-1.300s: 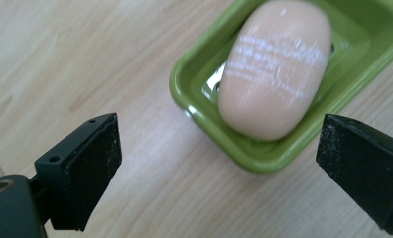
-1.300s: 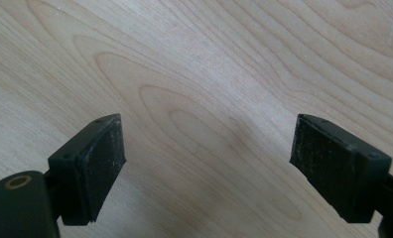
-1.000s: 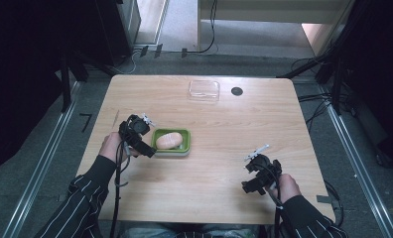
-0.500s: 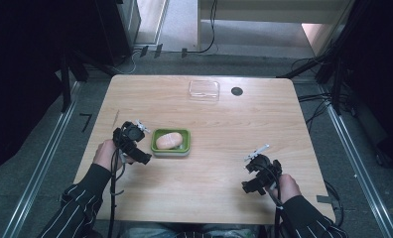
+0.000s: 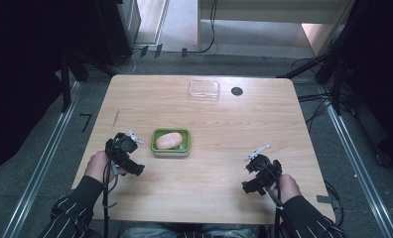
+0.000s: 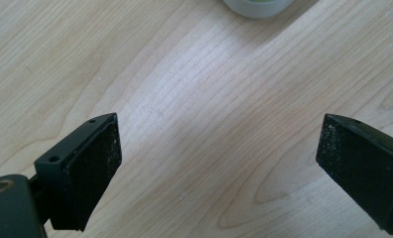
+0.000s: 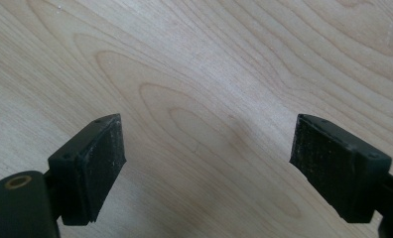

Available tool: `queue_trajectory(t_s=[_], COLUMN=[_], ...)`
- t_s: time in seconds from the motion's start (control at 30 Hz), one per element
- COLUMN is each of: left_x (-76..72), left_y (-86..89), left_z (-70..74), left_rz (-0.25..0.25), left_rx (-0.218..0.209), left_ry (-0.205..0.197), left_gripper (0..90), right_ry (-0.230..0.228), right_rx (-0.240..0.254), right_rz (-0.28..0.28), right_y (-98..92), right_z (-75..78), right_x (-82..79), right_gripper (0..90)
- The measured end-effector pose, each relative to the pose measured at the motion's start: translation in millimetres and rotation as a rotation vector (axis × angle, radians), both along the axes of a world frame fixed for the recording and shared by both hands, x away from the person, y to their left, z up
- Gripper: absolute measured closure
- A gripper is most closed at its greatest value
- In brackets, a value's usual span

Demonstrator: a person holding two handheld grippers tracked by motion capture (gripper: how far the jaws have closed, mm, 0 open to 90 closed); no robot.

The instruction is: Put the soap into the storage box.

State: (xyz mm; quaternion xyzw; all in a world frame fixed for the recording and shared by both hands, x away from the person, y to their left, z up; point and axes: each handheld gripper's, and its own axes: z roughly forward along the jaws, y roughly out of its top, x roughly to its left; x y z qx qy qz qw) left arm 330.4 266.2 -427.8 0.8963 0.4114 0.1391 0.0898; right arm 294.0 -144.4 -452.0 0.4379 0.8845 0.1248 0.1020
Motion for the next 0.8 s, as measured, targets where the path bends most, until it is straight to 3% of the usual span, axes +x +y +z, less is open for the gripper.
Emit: queue_trajectory(t_s=[0.03, 0.4, 0.53, 0.8], left_x=[-3.4, -20.7, -24.5, -26.4], left_y=[2.0, 7.1, 12.6, 14.2], left_z=[-1.2, -5.8, -4.7, -8.7], left_rz=[0.006, 0.002, 0.002, -0.014], left_rx=[-0.017, -0.012, -0.043, -0.029], left_ry=[-0.004, -0.003, -0.013, -0.003], left_gripper=[4.5, 4.4, 2.9, 2.9], right_ry=[0.001, -0.002, -0.002, -0.004], right_rx=[0.0, 0.0, 0.0, 0.0], right_rz=[-0.001, 0.002, 0.002, 0.001], right_y=[0.0, -0.6, -0.3, -0.1], right_z=[0.1, 0.2, 0.0, 0.2], right_x=[-0.1, -0.1, -0.3, -0.2], right_gripper=[14.3, 14.3, 14.3, 14.3])
